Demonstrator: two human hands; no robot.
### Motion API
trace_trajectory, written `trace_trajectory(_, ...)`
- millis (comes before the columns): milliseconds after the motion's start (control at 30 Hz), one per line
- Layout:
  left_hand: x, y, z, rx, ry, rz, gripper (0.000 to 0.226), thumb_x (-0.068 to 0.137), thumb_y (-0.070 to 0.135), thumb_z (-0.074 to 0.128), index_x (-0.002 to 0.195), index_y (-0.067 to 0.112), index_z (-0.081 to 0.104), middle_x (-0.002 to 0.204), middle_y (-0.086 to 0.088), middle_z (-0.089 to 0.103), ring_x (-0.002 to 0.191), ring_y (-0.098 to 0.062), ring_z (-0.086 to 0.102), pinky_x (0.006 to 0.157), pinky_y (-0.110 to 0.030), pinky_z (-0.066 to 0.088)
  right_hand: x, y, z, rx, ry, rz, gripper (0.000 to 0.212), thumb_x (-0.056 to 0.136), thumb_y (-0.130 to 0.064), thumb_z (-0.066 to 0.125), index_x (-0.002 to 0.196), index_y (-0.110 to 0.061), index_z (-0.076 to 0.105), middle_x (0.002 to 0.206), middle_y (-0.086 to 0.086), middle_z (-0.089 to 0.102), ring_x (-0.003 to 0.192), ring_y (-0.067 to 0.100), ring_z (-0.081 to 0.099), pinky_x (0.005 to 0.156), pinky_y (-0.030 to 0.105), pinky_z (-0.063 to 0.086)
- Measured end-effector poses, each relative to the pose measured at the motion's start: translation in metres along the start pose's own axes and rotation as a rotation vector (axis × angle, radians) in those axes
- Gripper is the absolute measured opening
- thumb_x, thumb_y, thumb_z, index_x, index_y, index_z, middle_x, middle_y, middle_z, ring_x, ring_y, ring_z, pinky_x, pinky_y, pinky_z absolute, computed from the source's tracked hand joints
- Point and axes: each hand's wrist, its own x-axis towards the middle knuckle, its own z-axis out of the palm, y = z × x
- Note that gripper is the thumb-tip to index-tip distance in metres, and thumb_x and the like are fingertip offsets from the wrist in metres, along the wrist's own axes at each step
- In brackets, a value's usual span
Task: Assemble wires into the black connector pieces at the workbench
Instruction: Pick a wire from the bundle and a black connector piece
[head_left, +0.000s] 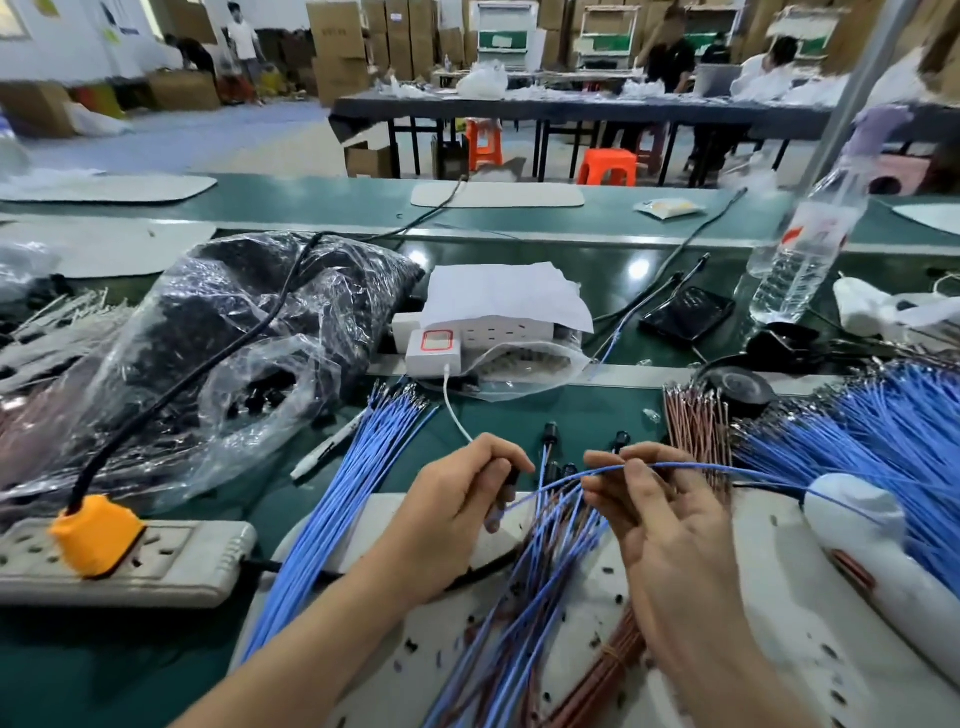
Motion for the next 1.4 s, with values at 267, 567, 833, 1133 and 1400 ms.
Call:
trace_trajectory(267,0.004,-0.006,-0.013,-0.108,0.24,-0.037,0.021,0.095,0.009,0.048,0.096,0.023,0.063,0.082,0.003,0.066,0.055,-0.007,0.052,0.059,-0.018,0.047,0.006,-0.009,-0.01,-0.016,0.133,-0.14,0.022,0.1,-0.006,0.039,0.09,-0.01,0.058,0.073,0.004,0.071,0.067,0.015,0.068,0.069,0.02,0.057)
trace_trajectory(567,0.003,-0.007,-0.015,-0.17,0.224,-0.079,0.025,0.08,0.002,0.071,0.092,0.022,0.065,0.089,0.002,0.073,0.081,-0.013,0.071,0.079,-0.022,0.054,0.008,-0.015,-0.011,-0.012,0.15,-0.205,0.024,0.101,-0.006,0.038,0.091,-0.009,0.059,0.072,0.001,0.07,0.069,0.014,0.067,0.074,0.023,0.057)
trace_trajectory(833,0.001,-0.003,-0.012,0.007,0.164,0.003,0.025,0.078,0.008,0.075,0.09,0.031,0.073,0.086,0.01,0.067,0.078,-0.011,0.065,0.076,-0.019,0.05,-0.007,-0.017,-0.002,-0.169,0.076,-0.367,0.02,0.102,-0.007,0.038,0.092,-0.014,0.055,0.083,0.005,0.072,0.072,0.021,0.07,0.071,0.026,0.057)
trace_trajectory(1133,-0.002,0.012,-0.008,0.066,0.094,0.16,0.028,0.076,0.003,0.074,0.097,0.021,0.072,0.09,-0.001,0.06,0.075,-0.004,0.06,0.074,-0.014,0.048,-0.026,-0.005,0.01,-0.368,-0.215,-0.418,0.011,0.091,-0.007,0.058,0.089,-0.018,0.058,0.083,0.007,0.07,0.069,0.021,0.07,0.067,0.025,0.057)
trace_trajectory(1400,-0.001,0.011,-0.008,0.126,0.142,0.138,0.024,0.074,0.01,0.077,0.094,0.023,0.074,0.094,0.003,0.059,0.073,-0.01,0.058,0.07,-0.019,0.048,-0.032,-0.005,0.009,-0.41,-0.248,-0.688,0.02,0.096,-0.017,0.044,0.101,-0.036,0.05,0.093,-0.001,0.068,0.075,0.015,0.07,0.071,0.021,0.053)
